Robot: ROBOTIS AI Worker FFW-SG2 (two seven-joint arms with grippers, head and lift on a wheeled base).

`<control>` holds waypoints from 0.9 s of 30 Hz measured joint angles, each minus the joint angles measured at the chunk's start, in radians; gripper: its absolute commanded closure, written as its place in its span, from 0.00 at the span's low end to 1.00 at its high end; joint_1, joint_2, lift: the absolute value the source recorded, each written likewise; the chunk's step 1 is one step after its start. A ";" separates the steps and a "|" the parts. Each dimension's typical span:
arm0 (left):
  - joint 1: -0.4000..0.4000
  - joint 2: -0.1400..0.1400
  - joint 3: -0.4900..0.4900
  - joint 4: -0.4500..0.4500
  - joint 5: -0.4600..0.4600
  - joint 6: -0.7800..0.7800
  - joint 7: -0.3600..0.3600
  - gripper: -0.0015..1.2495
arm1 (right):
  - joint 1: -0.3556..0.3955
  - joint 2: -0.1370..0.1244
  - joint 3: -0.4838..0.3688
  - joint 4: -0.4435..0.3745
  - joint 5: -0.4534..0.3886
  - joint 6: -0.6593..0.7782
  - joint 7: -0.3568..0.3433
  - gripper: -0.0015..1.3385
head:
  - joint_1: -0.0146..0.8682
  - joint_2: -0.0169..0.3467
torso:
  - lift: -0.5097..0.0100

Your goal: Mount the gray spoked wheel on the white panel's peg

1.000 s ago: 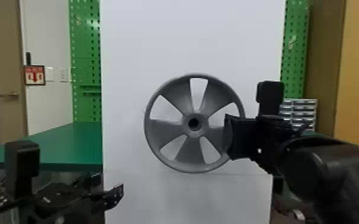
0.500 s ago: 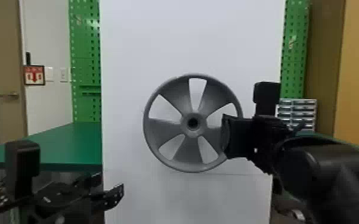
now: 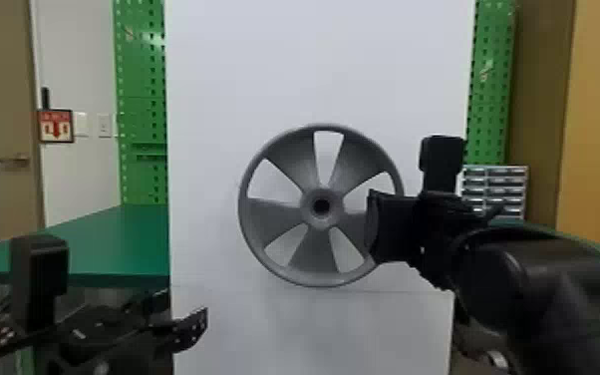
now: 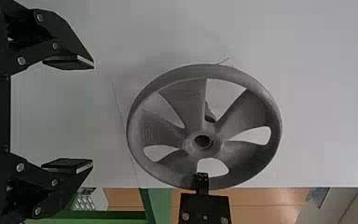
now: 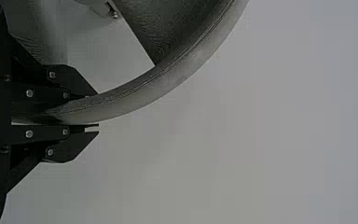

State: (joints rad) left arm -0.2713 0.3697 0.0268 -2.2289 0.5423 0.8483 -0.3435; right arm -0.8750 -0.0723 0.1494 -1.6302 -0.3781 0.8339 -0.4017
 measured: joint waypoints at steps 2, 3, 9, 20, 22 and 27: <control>0.000 0.000 0.000 0.000 0.000 0.000 0.000 0.40 | -0.001 0.003 -0.001 0.004 -0.001 -0.003 -0.012 0.88 | 0.15 0.03 | 0.11; 0.000 0.000 0.000 0.000 0.001 0.000 0.000 0.40 | -0.001 0.004 -0.001 0.006 -0.002 -0.005 -0.016 0.88 | 0.15 0.03 | 0.11; -0.003 0.002 -0.002 0.000 0.001 0.000 0.000 0.40 | -0.005 0.009 -0.003 0.022 -0.004 -0.018 -0.029 0.88 | 0.15 0.03 | 0.11; -0.006 0.005 -0.005 0.000 0.001 0.000 0.000 0.40 | -0.015 0.014 -0.017 0.081 -0.006 -0.053 -0.045 0.88 | 0.15 0.03 | 0.11; -0.006 0.006 -0.005 0.000 0.001 0.000 0.000 0.40 | -0.016 0.015 -0.021 0.091 -0.006 -0.061 -0.047 0.88 | 0.15 0.03 | 0.11; -0.006 0.006 -0.005 0.000 0.001 0.000 0.000 0.40 | -0.016 0.016 -0.025 0.100 -0.008 -0.073 -0.054 0.88 | 0.15 0.03 | 0.11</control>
State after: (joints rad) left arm -0.2776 0.3760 0.0215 -2.2289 0.5436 0.8483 -0.3435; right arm -0.8912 -0.0566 0.1246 -1.5302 -0.3858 0.7608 -0.4557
